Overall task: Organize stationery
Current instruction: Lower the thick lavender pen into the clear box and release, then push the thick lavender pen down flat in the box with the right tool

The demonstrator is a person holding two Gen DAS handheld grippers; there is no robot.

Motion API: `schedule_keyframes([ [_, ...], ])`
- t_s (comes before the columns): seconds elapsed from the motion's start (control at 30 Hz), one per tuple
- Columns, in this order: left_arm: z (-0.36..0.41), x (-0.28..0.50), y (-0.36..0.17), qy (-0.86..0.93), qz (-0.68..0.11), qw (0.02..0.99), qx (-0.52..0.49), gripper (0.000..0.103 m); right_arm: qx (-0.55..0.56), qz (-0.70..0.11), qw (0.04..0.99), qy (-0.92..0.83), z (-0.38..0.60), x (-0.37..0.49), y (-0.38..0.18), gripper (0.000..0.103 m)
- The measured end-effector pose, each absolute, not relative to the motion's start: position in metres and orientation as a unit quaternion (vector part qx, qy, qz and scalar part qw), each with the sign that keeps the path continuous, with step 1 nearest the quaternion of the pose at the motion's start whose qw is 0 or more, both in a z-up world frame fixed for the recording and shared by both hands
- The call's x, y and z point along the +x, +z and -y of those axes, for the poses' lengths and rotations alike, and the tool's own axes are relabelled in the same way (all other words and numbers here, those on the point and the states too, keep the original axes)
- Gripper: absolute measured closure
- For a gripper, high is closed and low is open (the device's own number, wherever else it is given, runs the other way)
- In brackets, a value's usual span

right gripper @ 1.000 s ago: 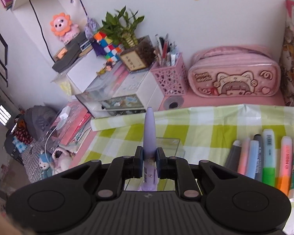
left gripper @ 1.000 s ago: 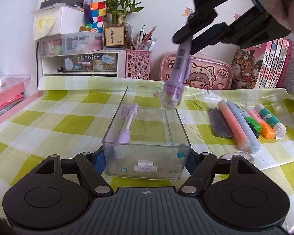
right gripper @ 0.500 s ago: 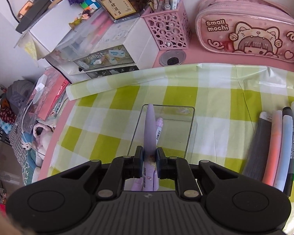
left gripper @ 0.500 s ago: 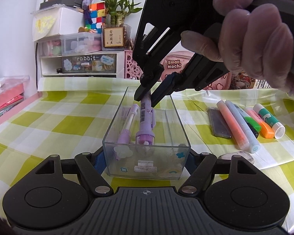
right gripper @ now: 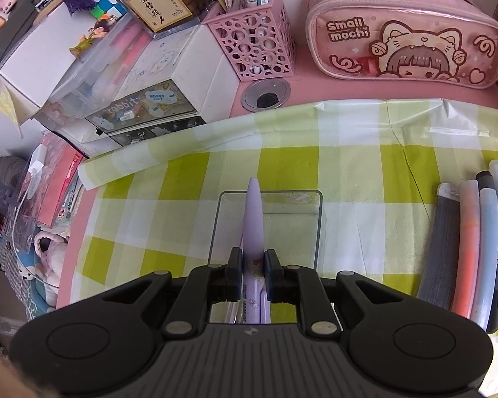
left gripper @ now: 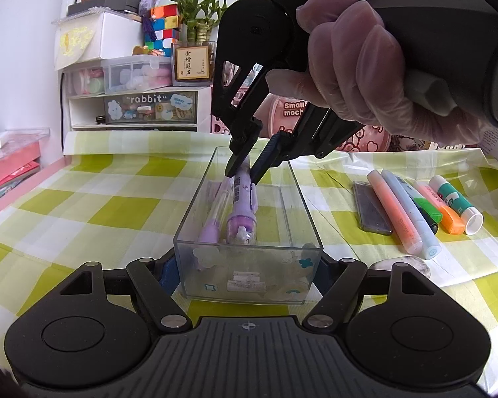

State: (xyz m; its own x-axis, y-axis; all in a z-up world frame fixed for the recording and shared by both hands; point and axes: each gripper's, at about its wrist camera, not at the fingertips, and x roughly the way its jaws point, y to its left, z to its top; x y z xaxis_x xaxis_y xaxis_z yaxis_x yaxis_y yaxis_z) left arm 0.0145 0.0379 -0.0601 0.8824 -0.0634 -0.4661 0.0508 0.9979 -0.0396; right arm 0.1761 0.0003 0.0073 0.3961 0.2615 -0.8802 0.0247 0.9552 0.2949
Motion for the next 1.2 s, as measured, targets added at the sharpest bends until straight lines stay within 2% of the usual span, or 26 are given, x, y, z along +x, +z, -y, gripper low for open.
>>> schedule_keyframes([
  [0.2,-0.038,0.015,-0.060,-0.029,-0.241,0.970,-0.013,0.030,0.129,-0.538,0.829,0.087,0.001,0.173,0.014,0.085],
  [0.53,-0.038,0.015,-0.060,-0.029,-0.241,0.970,-0.013,0.030,0.124,-0.521,0.839,0.098,0.010,0.168,0.026,0.078],
  [0.77,-0.038,0.014,-0.060,-0.029,-0.241,0.970,-0.012,0.030,0.130,-0.500,0.850,0.101,0.028,0.163,0.041,0.067],
  [1.1,-0.037,0.014,-0.060,-0.028,-0.240,0.970,-0.012,0.030,0.142,-0.477,0.859,0.121,0.054,0.146,0.049,0.067],
  [1.2,-0.036,0.015,-0.060,-0.027,-0.241,0.970,-0.011,0.030,0.119,-0.482,0.855,0.149,0.033,0.145,0.044,0.071],
])
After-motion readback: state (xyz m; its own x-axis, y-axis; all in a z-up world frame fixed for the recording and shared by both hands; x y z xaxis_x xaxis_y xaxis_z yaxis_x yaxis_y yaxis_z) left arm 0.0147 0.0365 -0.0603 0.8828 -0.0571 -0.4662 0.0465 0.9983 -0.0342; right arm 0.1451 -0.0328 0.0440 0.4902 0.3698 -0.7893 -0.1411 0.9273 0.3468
